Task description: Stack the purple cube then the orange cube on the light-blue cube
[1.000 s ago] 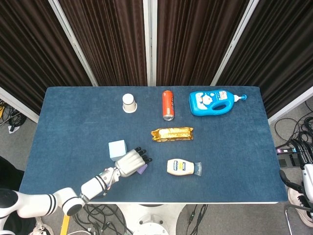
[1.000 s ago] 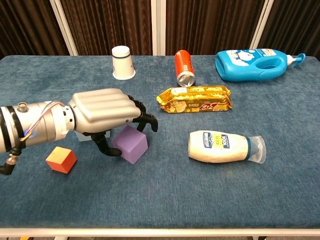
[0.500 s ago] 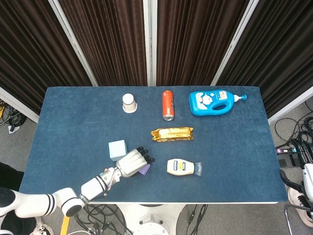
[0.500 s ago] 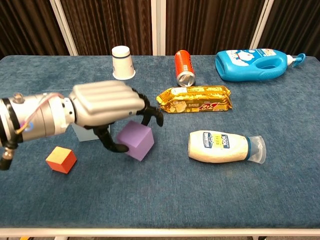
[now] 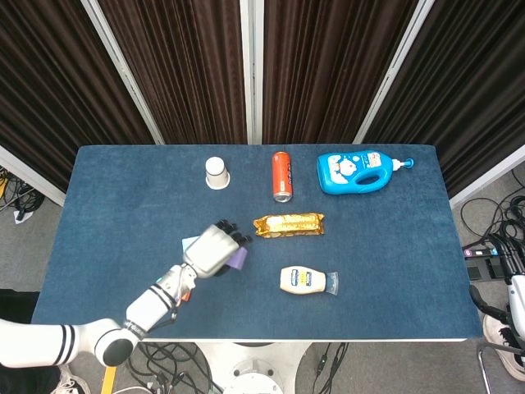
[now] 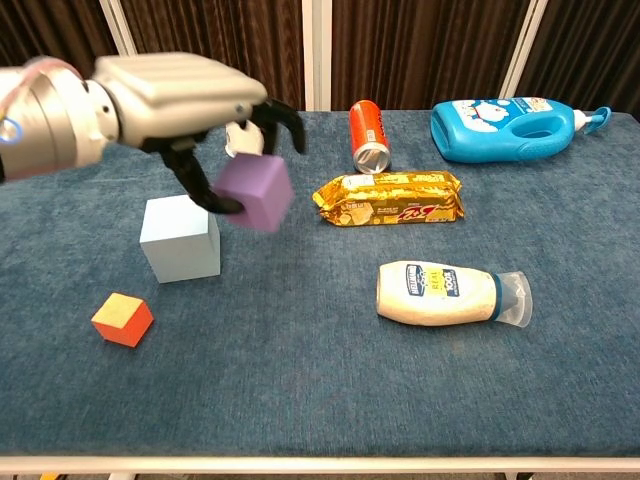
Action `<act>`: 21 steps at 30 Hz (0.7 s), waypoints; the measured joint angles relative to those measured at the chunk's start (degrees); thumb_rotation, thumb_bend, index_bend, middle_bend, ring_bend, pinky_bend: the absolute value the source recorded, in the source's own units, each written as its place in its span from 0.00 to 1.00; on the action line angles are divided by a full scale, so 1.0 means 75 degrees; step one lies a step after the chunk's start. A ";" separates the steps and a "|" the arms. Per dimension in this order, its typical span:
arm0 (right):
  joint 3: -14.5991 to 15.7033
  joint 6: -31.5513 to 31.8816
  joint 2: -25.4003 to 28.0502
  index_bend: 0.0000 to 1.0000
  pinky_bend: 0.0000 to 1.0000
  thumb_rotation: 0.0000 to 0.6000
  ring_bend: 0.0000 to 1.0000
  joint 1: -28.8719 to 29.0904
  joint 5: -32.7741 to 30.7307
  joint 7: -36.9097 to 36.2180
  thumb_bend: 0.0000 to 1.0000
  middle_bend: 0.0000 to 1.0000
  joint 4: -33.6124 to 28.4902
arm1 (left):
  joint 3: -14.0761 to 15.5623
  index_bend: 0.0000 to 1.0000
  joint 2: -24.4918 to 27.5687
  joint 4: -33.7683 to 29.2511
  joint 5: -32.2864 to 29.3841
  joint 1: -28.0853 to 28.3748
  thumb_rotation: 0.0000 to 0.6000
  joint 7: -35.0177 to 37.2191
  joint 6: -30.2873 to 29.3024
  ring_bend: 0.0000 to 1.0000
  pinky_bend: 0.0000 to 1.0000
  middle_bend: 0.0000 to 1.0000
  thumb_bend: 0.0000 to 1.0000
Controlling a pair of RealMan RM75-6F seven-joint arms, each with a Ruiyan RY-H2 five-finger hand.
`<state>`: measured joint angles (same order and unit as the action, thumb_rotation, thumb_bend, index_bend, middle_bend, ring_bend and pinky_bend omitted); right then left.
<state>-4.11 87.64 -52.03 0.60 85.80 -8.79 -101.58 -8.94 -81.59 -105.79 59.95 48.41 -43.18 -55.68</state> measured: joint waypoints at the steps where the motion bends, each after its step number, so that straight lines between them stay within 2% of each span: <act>1: 0.0002 -0.0001 -0.0001 0.04 0.00 1.00 0.00 0.0000 0.0002 0.0007 0.23 0.08 0.0000 | -0.0012 0.31 0.0035 -0.0114 -0.0278 -0.0013 1.00 -0.0237 -0.0192 0.28 0.29 0.55 0.31; 5: 0.0001 -0.0004 -0.0009 0.04 0.00 1.00 0.00 0.0005 0.0003 0.0048 0.23 0.08 -0.0007 | -0.0087 0.31 0.0250 -0.0594 -0.1527 -0.0079 1.00 -0.0726 -0.0854 0.29 0.30 0.56 0.31; 11: -0.0011 -0.0022 -0.0016 0.04 0.00 1.00 0.00 0.0019 -0.0024 0.0129 0.23 0.08 -0.0045 | -0.0147 0.32 0.0624 -0.1311 -0.3012 -0.0155 1.00 -0.0926 -0.1583 0.30 0.30 0.57 0.31; 15: 0.0006 -0.0024 -0.0036 0.04 0.00 1.00 0.00 0.0017 -0.0004 0.0187 0.23 0.08 -0.0049 | -0.0114 0.32 0.0678 -0.1524 -0.3315 -0.0179 1.00 -0.0933 -0.1973 0.30 0.30 0.57 0.31; 21: 0.0004 -0.0035 -0.0051 0.04 0.00 1.00 0.00 0.0023 -0.0017 0.0231 0.23 0.08 -0.0058 | -0.0110 0.32 0.0418 -0.1407 -0.3537 -0.0043 1.00 -0.0940 -0.2136 0.30 0.30 0.57 0.31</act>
<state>-4.08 87.38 -52.41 0.77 85.67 -7.05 -102.01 -9.76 -78.46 -116.34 33.42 48.09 -50.23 -71.70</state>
